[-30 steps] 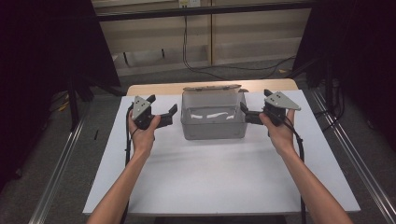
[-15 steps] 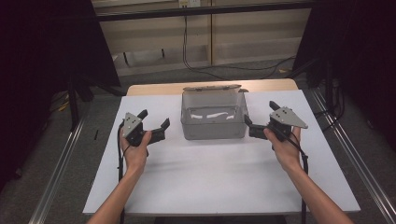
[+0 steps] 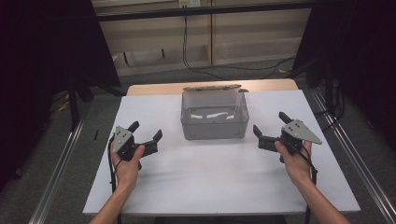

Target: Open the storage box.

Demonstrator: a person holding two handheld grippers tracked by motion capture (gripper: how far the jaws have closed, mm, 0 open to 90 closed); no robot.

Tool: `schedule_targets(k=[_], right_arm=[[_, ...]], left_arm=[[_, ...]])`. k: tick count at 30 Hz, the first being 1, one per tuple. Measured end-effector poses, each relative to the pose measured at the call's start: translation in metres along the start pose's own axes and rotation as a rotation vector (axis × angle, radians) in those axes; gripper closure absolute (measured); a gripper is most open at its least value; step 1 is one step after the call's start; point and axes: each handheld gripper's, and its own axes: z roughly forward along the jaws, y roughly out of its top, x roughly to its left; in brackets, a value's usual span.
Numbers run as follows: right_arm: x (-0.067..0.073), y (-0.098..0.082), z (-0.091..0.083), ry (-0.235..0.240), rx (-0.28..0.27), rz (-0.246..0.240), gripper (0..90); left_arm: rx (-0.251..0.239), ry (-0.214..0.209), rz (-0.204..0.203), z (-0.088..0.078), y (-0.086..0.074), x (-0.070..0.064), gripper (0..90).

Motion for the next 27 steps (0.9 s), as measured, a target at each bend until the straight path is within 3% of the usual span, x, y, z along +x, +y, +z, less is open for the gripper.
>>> schedule_targets(k=[2,5,8,12,19,22,27], right_arm=[[-0.001,-0.001,-0.003,0.0,0.002,0.0,0.0],[-0.003,-0.006,-0.017,-0.016,0.009,0.0,0.0],[-0.005,-0.009,-0.023,-0.036,0.012,-0.012,0.0],[-0.011,-0.01,-0.04,-0.065,0.007,0.008,0.0],[-0.015,-0.022,-0.06,-0.105,0.025,0.022,0.0],[-0.012,-0.026,-0.068,-0.1,0.042,0.019,0.0],[-0.01,-0.028,-0.077,-0.101,0.048,0.02,0.0]], left_arm=[[0.008,-0.016,-0.043,-0.007,-0.001,-0.003,2.7],[0.007,-0.033,-0.009,-0.018,-0.002,-0.01,2.4],[0.004,-0.021,-0.001,-0.025,-0.004,-0.013,2.5],[0.023,0.009,0.037,-0.032,-0.009,-0.011,2.5],[0.04,0.043,0.009,-0.047,-0.019,-0.007,3.0],[0.05,0.066,-0.001,-0.056,-0.021,-0.007,3.0],[0.058,0.069,-0.023,-0.067,-0.024,-0.009,3.0]])
